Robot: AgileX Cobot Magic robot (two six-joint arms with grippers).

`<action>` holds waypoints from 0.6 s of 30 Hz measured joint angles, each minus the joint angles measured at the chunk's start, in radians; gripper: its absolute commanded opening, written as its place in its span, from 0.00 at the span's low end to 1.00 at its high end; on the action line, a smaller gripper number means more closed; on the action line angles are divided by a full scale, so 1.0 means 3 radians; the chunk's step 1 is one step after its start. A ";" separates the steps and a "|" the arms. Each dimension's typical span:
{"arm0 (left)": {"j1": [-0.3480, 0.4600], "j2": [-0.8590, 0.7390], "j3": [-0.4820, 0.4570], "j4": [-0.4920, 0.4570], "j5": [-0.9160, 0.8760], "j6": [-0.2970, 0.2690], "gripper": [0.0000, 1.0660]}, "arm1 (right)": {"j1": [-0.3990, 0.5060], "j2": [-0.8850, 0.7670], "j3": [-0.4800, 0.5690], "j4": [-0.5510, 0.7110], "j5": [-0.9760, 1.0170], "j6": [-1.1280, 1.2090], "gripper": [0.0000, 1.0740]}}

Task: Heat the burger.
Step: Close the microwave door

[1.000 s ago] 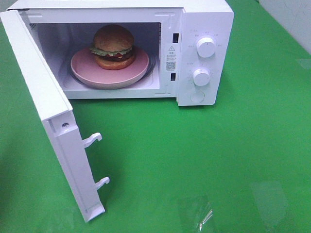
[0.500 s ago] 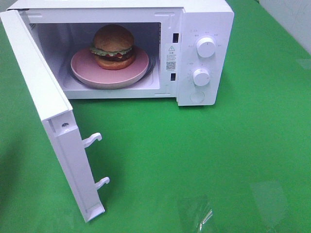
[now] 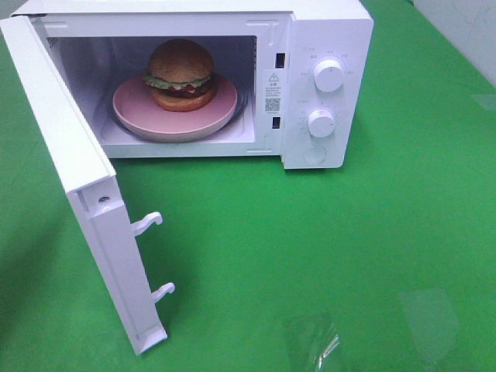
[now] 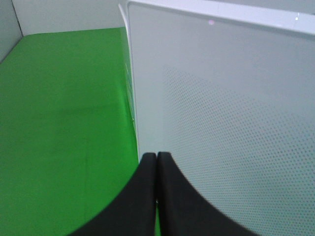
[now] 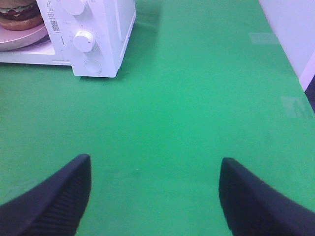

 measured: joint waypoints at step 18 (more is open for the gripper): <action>-0.0460 0.0590 -0.0220 0.0007 -0.0067 0.0083 0.00 | 0.0000 0.0000 0.0000 0.0000 0.0000 0.0000 0.67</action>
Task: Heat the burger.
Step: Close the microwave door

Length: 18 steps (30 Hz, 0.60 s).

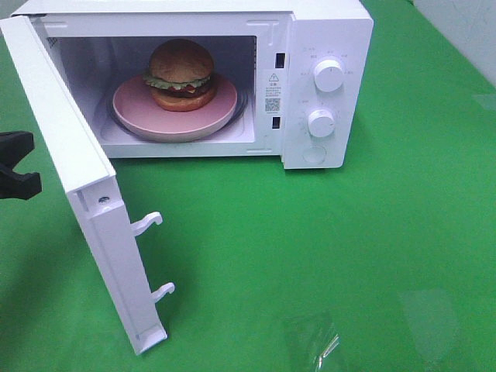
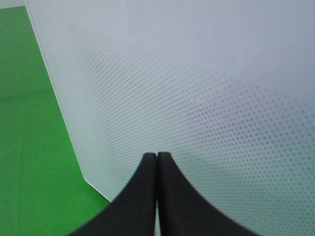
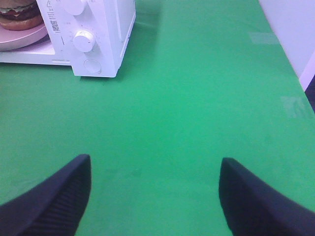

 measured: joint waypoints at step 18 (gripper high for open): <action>-0.0657 0.0487 -0.0430 -0.0293 -0.0070 0.0103 0.00 | 0.0000 0.0000 0.0000 0.0000 0.0000 0.0000 0.67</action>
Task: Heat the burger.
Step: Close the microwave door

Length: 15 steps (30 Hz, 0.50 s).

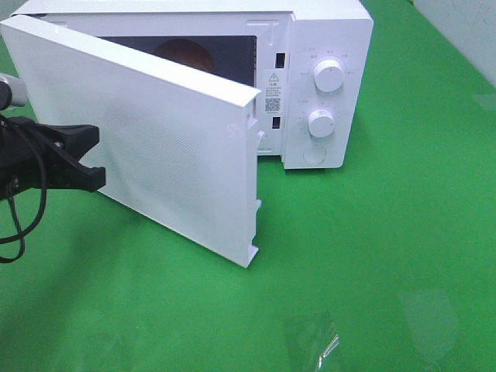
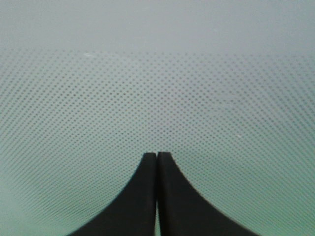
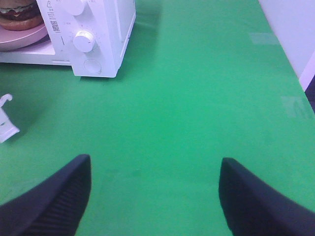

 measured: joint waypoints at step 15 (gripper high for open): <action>-0.0503 0.0403 -0.0657 -0.0327 0.0223 0.0087 0.00 | 0.0000 0.0000 0.0000 0.0000 0.0000 0.0000 0.67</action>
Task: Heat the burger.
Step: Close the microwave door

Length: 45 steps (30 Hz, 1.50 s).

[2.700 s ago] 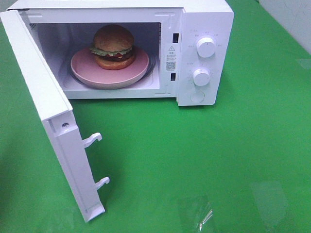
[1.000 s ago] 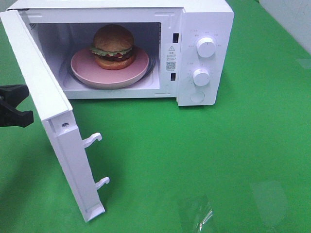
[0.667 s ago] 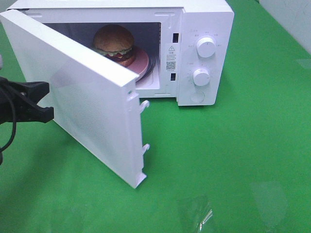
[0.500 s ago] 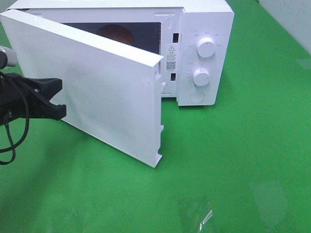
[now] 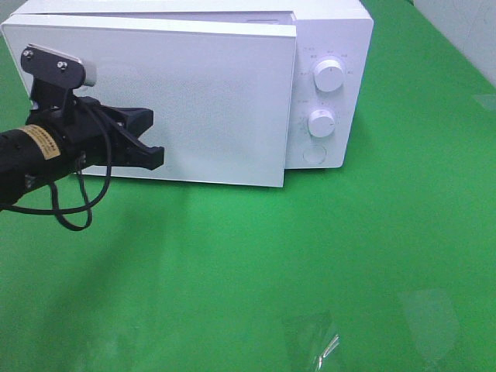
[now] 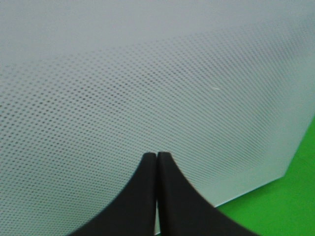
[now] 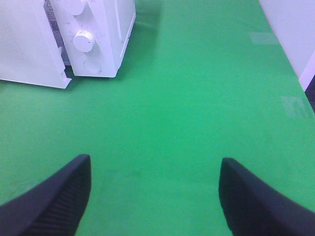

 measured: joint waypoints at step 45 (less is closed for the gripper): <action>-0.0610 0.0843 -0.1753 -0.0020 0.1117 0.0090 0.00 | 0.0000 0.0000 0.0000 0.0003 0.0000 0.0000 0.67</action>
